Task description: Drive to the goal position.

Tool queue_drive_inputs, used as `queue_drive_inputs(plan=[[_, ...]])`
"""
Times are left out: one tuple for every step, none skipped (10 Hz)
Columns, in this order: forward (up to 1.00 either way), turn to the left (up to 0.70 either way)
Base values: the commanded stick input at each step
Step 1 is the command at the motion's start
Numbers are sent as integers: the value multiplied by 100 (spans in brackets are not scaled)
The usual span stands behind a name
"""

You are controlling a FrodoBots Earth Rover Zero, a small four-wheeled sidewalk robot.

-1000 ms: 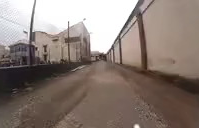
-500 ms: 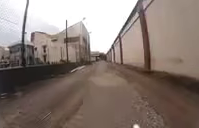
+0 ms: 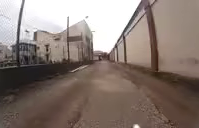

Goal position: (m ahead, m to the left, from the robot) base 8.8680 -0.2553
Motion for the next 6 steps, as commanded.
queue_drive_inputs(plan=[[70, 0], [70, 0], [70, 0], [70, 0], [70, 0], [70, 0]])
